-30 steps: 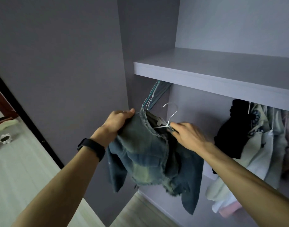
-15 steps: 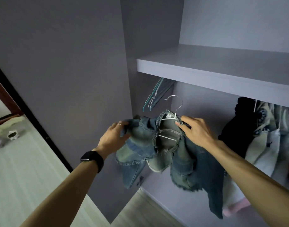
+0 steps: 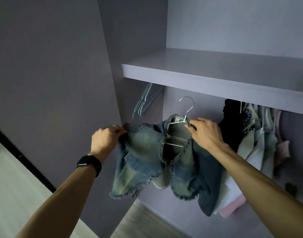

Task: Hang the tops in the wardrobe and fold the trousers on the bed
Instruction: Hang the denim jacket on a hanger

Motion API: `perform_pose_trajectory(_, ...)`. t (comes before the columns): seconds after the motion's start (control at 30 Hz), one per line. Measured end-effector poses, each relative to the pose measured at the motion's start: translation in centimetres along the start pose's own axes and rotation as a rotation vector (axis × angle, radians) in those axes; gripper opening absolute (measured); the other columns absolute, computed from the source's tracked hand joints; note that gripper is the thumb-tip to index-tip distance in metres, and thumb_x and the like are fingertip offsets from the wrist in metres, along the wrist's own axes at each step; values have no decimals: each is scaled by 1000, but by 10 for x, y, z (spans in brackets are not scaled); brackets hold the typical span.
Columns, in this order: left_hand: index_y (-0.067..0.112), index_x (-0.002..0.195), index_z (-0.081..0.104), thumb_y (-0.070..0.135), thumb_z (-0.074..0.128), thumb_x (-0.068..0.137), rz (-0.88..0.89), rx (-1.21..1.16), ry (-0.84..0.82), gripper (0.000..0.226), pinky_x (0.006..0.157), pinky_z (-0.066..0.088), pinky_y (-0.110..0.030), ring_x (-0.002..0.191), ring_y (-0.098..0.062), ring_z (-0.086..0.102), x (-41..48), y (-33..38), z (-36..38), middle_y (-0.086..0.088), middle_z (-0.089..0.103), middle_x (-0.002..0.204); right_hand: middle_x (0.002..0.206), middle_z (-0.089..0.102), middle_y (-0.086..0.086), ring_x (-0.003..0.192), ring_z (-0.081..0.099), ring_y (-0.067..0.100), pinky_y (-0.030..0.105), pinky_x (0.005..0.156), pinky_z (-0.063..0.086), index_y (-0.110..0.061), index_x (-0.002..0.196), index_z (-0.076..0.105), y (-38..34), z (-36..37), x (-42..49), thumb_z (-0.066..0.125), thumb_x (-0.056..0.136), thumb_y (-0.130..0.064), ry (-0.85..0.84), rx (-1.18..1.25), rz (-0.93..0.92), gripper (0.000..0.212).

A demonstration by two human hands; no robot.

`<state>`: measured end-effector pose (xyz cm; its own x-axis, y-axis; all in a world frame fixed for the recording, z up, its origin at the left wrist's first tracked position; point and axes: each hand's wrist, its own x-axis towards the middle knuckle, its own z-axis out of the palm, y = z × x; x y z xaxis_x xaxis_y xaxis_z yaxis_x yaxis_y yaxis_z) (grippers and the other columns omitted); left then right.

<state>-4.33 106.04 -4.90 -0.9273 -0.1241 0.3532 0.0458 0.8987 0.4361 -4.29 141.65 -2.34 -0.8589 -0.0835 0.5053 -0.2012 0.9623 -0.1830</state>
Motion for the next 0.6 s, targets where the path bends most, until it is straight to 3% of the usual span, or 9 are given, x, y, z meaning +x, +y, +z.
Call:
perform_pose_trajectory(0.1, 38, 104, 71, 56, 57, 95, -54, 99, -29, 25, 77, 50, -35, 98, -29, 66, -15, -22, -1, 6, 74, 102, 67, 51, 5, 65, 61, 40, 31, 56, 37, -11, 76, 67, 19, -1, -11, 69, 94, -35, 92, 36, 71, 30)
perform_pose_trajectory(0.2, 39, 122, 61, 60, 58, 90, 112, 49, -50, 39, 89, 50, -40, 109, -26, 61, -26, -11, 4, 9, 66, 118, 67, 53, 3, 59, 60, 37, 29, 53, 37, -15, 81, 72, 10, 6, -15, 71, 93, -34, 110, 22, 11, 22)
perform_pose_trajectory(0.3, 30, 135, 52, 60, 56, 87, 229, -140, 56, 56, 95, 46, -42, 112, -23, 54, -25, 25, 4, 5, 56, 124, 69, 57, 3, 60, 62, 36, 31, 54, 44, -19, 90, 77, -6, 17, -15, 73, 91, -33, 88, 30, -16, 14)
perform_pose_trajectory(0.4, 33, 126, 64, 62, 60, 89, 317, 6, -41, 48, 98, 42, -38, 115, -19, 51, -21, 62, 4, 9, 63, 116, 68, 60, 3, 59, 61, 35, 29, 56, 39, -20, 93, 79, -21, 22, -18, 73, 92, -32, 66, 50, -31, 14)
perform_pose_trajectory(0.47, 30, 111, 75, 50, 66, 92, 363, 47, -107, 30, 95, 42, -34, 113, -20, 57, -25, 68, 14, 9, 69, 110, 66, 59, 2, 57, 60, 35, 29, 55, 39, -21, 88, 78, -30, 24, -21, 72, 92, -34, 45, 53, -42, 15)
perform_pose_trajectory(0.6, 28, 90, 80, 38, 75, 89, 263, -190, 58, 11, 77, 55, -34, 88, -17, 66, -33, 67, 20, 12, 72, 92, 67, 55, 0, 55, 59, 34, 27, 54, 36, -20, 84, 77, -34, 26, -20, 72, 92, -32, 49, -5, -52, 16)
